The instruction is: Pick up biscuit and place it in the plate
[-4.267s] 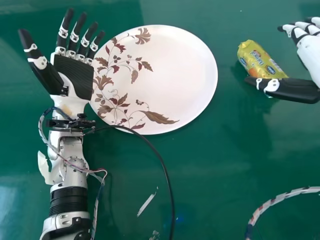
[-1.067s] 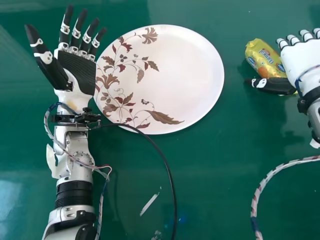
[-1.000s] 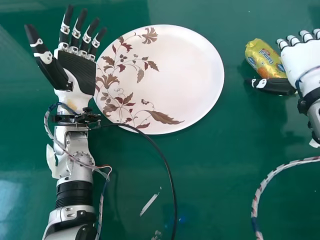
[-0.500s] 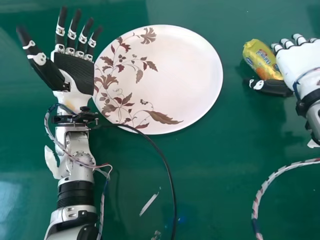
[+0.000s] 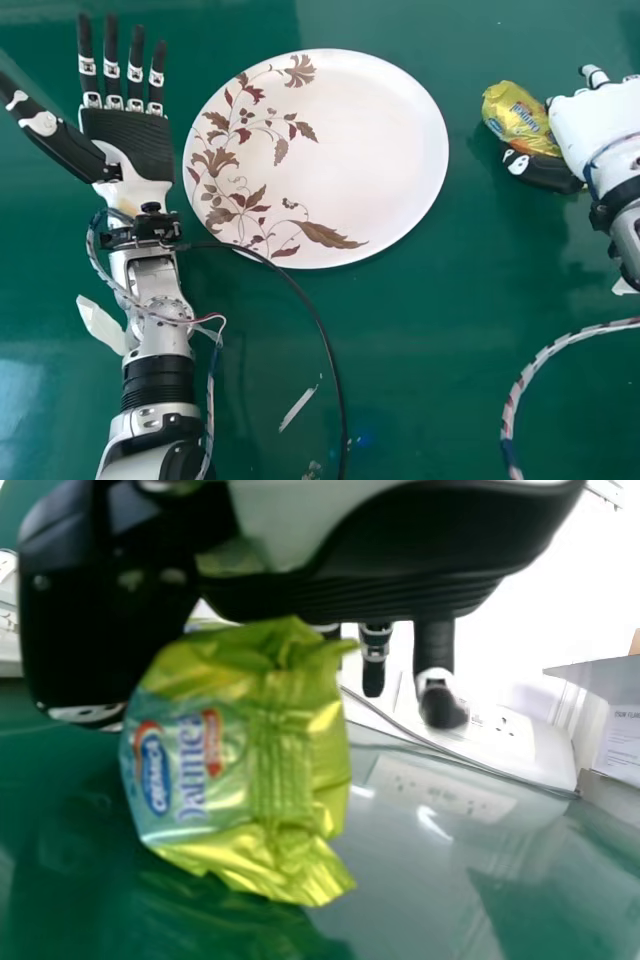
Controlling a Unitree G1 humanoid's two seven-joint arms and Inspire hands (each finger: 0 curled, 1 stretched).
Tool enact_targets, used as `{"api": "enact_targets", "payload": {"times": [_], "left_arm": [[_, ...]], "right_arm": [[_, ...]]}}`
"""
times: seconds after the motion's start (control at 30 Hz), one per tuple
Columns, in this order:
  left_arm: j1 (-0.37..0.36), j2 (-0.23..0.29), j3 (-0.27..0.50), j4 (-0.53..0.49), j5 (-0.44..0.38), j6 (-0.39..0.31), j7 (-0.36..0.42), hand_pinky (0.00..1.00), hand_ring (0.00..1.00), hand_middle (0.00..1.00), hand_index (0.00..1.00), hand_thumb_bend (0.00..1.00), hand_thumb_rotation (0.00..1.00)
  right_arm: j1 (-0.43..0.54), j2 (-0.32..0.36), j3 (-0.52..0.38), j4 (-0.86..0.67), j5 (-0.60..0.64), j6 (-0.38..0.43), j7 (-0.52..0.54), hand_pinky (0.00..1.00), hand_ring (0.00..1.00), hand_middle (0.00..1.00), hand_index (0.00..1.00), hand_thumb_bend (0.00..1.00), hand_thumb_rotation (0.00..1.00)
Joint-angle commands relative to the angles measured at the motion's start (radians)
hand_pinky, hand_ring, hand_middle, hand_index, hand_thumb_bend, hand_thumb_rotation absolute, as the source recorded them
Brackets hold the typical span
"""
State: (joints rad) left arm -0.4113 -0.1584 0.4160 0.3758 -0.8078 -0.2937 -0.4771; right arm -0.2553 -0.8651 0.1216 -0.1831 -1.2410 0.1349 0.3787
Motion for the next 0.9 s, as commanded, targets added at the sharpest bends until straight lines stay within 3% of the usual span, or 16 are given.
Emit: {"api": "enact_targets", "payload": {"times": [0.0,0.07,0.17,0.47,0.73,0.87], "left_arm": [[0.073,-0.079,0.018,0.105,-0.016,0.003,0.003,0.82,0.84,0.90,0.98,1.00,0.53],[0.074,-0.078,0.010,0.108,0.007,-0.024,-0.005,0.82,0.84,0.90,0.98,1.00,0.54],[0.077,-0.081,0.001,0.109,0.021,-0.050,-0.006,0.83,0.84,0.91,0.97,1.00,0.53],[0.095,-0.073,-0.016,0.079,0.023,-0.028,-0.025,0.83,0.84,0.91,0.97,1.00,0.54],[0.090,-0.066,-0.012,0.063,0.021,-0.001,-0.035,0.87,0.84,0.91,0.98,1.00,0.51],[0.087,-0.062,-0.007,0.050,-0.002,0.022,-0.062,0.85,0.83,0.90,0.97,1.00,0.48]], "right_arm": [[0.029,-0.003,0.010,-0.007,0.007,-0.016,0.012,0.00,0.01,0.20,0.27,0.45,0.00],[0.029,-0.004,0.009,-0.012,0.008,-0.018,0.017,0.00,0.00,0.06,0.14,0.42,0.00],[0.029,0.001,0.007,-0.017,0.010,-0.014,0.024,0.00,0.00,0.01,0.09,0.37,0.00],[0.036,-0.001,-0.004,-0.035,0.024,-0.019,0.023,0.00,0.00,0.00,0.04,0.25,0.00],[0.033,-0.003,-0.023,-0.058,0.065,-0.032,0.018,0.00,0.00,0.00,0.04,0.24,0.00],[0.050,0.003,-0.048,-0.092,0.086,-0.030,0.008,0.00,0.00,0.01,0.04,0.28,0.00]]}}
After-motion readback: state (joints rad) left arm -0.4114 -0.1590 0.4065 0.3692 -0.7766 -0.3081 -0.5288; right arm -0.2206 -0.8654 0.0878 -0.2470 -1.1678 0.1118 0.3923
